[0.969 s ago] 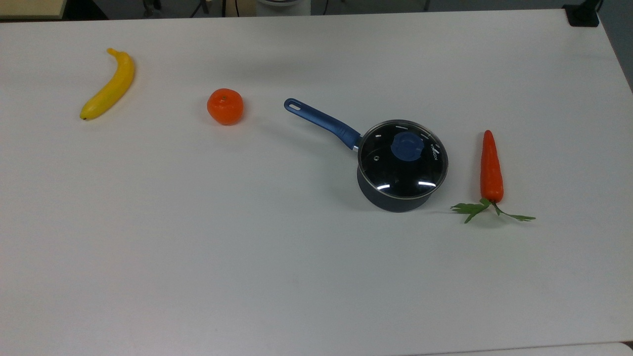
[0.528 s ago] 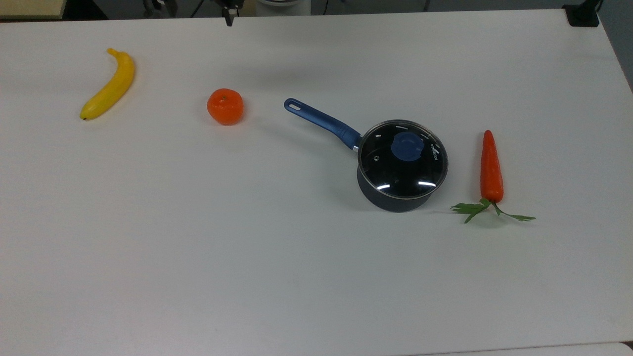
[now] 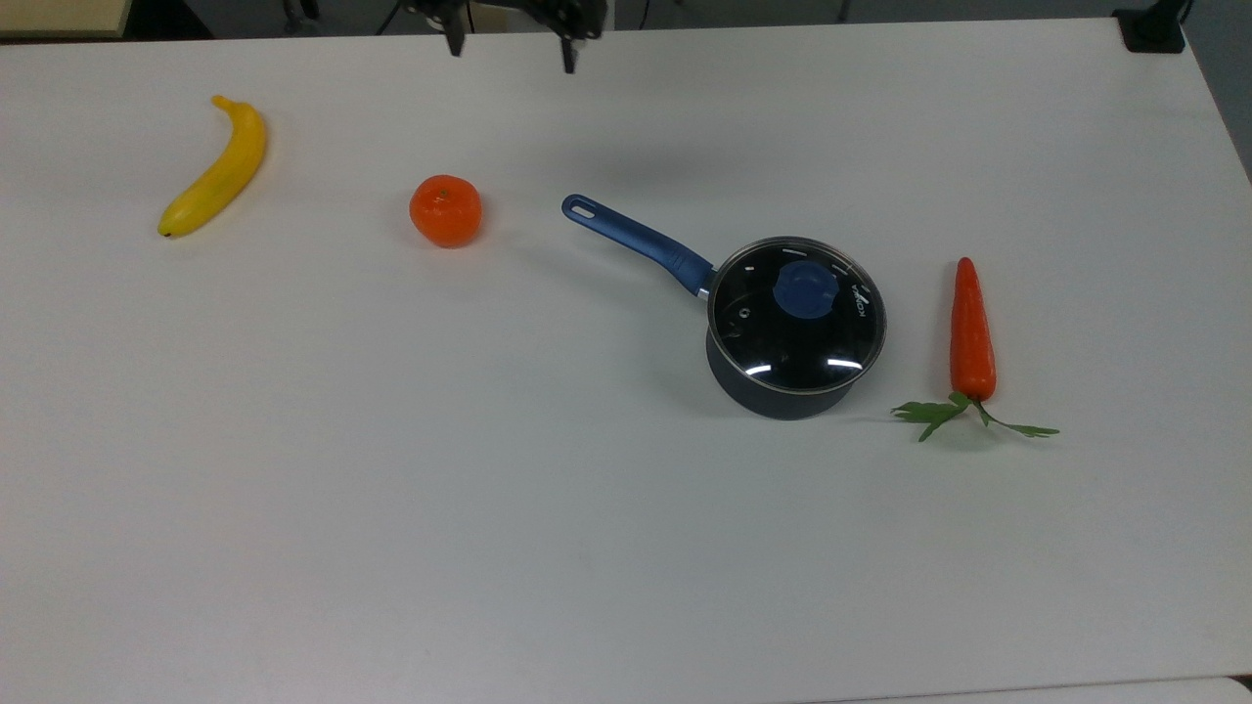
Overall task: Open lid
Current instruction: 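Move the gripper over the saucepan and lower it toward the blue lid knob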
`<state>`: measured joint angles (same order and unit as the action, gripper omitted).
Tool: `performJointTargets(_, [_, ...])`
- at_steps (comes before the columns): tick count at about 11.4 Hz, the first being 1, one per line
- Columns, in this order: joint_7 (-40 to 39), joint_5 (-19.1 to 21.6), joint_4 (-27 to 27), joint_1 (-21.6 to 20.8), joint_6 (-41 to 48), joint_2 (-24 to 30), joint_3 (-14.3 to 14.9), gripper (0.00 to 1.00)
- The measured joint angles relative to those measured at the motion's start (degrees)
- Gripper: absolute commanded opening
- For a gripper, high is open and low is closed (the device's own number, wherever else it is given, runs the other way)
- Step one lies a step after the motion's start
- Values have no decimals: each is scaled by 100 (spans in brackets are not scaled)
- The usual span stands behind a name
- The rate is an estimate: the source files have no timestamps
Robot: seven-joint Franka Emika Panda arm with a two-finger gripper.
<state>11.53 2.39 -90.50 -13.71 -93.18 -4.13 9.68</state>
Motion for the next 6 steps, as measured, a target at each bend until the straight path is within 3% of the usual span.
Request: performJointTargets(6, [763,141,10,-725,-819,-655,-7,100])
